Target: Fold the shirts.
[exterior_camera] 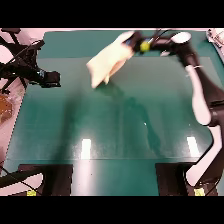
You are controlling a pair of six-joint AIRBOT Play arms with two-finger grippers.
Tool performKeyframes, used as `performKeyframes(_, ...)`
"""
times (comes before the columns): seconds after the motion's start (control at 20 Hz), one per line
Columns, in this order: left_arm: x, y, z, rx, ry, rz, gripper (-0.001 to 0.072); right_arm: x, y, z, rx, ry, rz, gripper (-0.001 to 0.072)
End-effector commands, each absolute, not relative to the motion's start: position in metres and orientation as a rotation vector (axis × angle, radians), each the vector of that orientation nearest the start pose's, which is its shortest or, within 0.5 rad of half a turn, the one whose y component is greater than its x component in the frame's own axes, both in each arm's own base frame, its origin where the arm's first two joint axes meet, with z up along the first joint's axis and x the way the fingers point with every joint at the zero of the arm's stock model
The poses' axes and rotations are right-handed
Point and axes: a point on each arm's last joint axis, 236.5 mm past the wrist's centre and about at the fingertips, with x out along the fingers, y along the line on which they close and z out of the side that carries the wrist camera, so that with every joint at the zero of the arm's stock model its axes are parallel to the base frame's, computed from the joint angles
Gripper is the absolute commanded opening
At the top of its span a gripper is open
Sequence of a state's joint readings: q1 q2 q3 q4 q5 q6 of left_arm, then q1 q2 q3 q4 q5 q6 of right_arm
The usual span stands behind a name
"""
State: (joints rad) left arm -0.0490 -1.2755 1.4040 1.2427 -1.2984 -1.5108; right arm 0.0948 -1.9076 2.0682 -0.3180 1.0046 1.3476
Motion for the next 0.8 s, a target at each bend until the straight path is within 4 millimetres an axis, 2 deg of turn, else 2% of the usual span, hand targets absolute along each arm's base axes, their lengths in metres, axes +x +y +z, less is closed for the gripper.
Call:
performKeyframes(0.0, 0.388, -0.111, 0.104, -0.242, 1.192, -0.371, 0.0024, 0.615, 0.114, 0.312, 1.000, 0.323, 0.589, 0.0019)
performKeyframes(0.05, 0.385, -0.114, 0.104, -0.252, 1.203, -0.384, 0.0024, 0.615, 0.072, 0.334, 1.004, 0.241, 0.530, 0.0019)
performKeyframes(0.15, 0.378, -0.118, 0.104, -0.261, 1.227, -0.401, 0.0024, 0.602, -0.003, 0.363, 1.020, 0.143, 0.433, 0.0018)
performKeyframes(0.2, 0.375, -0.119, 0.104, -0.265, 1.238, -0.409, 0.0024, 0.591, -0.040, 0.369, 1.041, 0.120, 0.383, 0.0018)
performKeyframes(0.3, 0.372, -0.121, 0.104, -0.269, 1.249, -0.417, 0.0024, 0.566, -0.100, 0.366, 1.057, 0.111, 0.288, 0.0018)
performKeyframes(0.35, 0.372, -0.122, 0.104, -0.271, 1.249, -0.419, 0.0024, 0.551, -0.129, 0.351, 1.051, 0.149, 0.219, 0.0017)
performKeyframes(0.4, 0.372, -0.122, 0.104, -0.273, 1.250, -0.419, 0.0024, 0.535, -0.155, 0.328, 1.053, 0.220, 0.123, 0.0017)
performKeyframes(0.55, 0.371, -0.127, 0.107, -0.293, 1.247, -0.439, 0.0024, 0.467, -0.225, 0.247, 1.000, 0.455, -0.236, 0.0017)
performKeyframes(0.65, 0.371, -0.129, 0.108, -0.299, 1.245, -0.446, 0.0024, 0.411, -0.258, 0.203, 1.001, 0.589, -0.452, 0.0017)
performKeyframes(0.75, 0.371, -0.130, 0.108, -0.303, 1.245, -0.450, 0.0024, 0.351, -0.274, 0.163, 1.008, 0.739, -0.636, 0.0018)
